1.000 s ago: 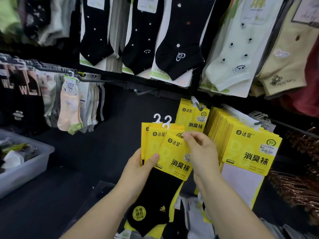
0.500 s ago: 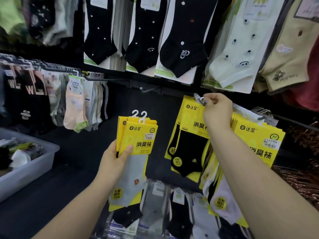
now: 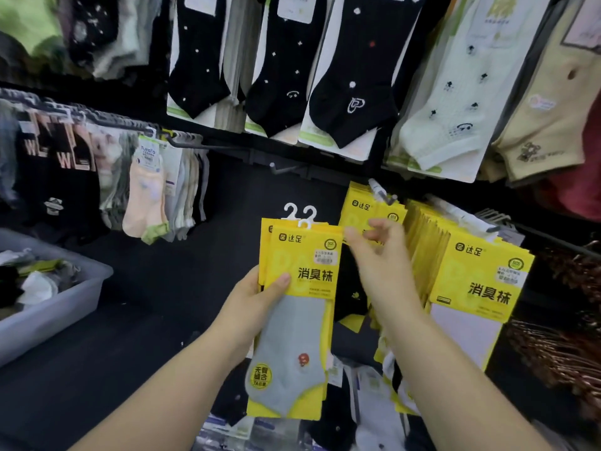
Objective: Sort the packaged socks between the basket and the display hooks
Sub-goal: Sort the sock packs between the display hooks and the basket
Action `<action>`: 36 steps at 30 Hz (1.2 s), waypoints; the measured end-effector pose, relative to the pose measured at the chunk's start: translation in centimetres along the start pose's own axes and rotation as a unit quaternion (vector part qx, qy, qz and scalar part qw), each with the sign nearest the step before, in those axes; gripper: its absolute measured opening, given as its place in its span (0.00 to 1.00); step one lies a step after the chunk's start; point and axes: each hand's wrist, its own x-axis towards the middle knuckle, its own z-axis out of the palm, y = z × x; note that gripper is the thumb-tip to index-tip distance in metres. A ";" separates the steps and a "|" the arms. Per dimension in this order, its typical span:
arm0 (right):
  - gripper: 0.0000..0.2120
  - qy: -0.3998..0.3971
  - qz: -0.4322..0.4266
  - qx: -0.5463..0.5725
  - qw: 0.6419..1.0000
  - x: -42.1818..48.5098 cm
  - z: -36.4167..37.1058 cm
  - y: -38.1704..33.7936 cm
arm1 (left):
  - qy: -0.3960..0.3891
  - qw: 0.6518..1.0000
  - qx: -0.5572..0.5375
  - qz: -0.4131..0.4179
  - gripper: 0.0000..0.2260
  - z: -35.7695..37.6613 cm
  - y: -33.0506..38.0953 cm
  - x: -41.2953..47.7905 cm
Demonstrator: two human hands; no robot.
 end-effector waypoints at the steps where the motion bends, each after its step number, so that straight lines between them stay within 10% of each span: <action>1: 0.16 -0.041 0.009 -0.010 0.999 -0.6 0.1 0.1 | -0.012 1.000 -0.011 -0.003 0.17 0.4 -0.1 -0.1; 13: 0.18 -0.115 -0.010 -0.043 0.992 -0.9 -3.0 -0.1 | -0.021 0.999 -0.047 0.002 0.17 1.8 -0.4 0.1; 24: 0.07 0.076 -0.123 -0.198 0.969 3.2 -4.7 -2.6 | 0.075 0.994 0.060 0.050 0.07 -0.4 0.4 0.9; 36: 0.09 0.090 0.037 -0.051 0.994 8.4 -1.6 -1.6 | 0.050 0.996 0.071 0.024 0.06 -0.5 1.1 0.3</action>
